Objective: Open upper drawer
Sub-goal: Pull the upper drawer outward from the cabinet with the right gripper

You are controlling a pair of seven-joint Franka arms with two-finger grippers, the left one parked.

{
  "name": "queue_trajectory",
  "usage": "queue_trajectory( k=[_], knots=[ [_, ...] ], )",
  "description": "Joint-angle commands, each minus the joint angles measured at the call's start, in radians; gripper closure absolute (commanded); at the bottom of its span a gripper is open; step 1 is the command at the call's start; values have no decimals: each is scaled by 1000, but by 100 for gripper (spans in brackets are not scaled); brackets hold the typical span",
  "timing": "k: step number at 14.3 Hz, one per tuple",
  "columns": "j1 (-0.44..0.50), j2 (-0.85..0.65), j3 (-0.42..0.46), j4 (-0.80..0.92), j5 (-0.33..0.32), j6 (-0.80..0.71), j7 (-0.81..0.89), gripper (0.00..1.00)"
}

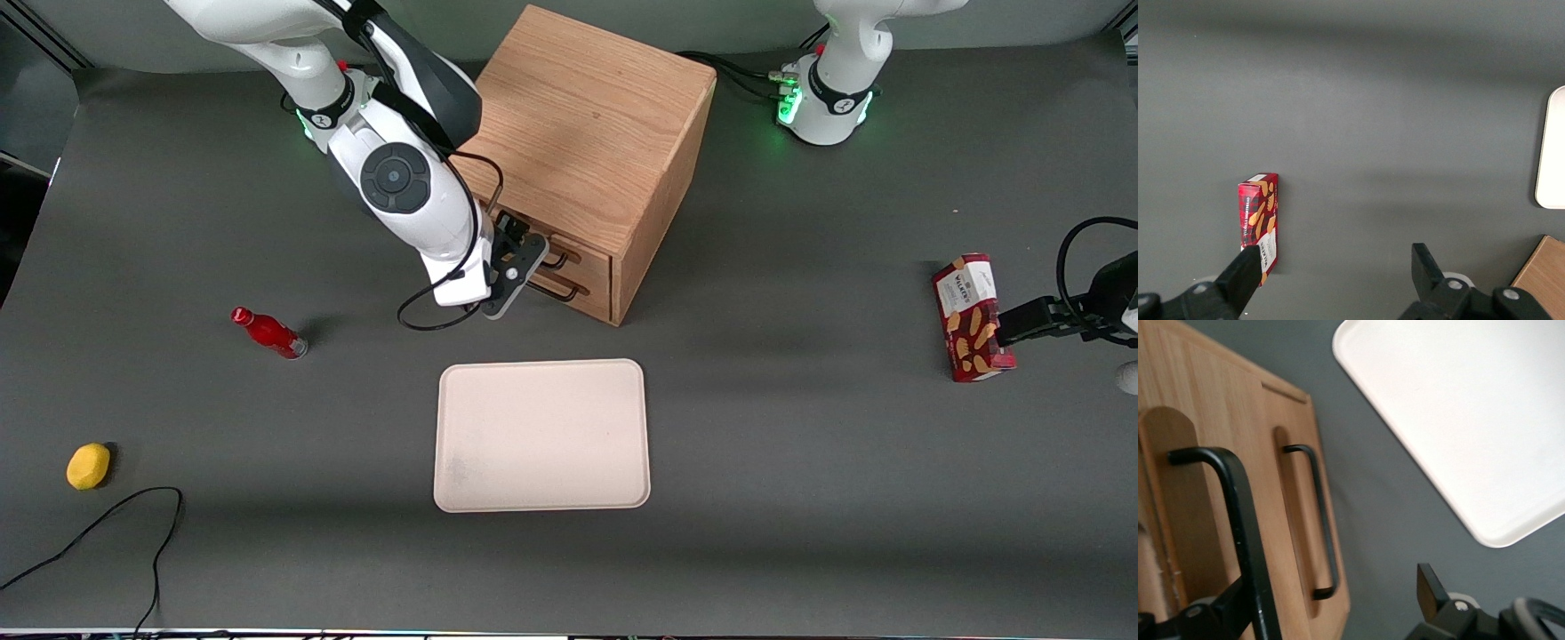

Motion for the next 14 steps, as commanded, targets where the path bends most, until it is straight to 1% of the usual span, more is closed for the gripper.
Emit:
queue_trajectory(
  k=[1, 8, 12, 13, 14],
  knots=[
    [0, 33, -75, 49, -20, 27, -76, 0],
    [0, 89, -222, 183, -19, 41, -144, 0],
    [-1, 93, -279, 192, -19, 143, -144, 0],
    [-1, 99, -287, 192, -8, 156, -142, 0],
    [-1, 99, -296, 192, 16, 159, -144, 0]
  ],
)
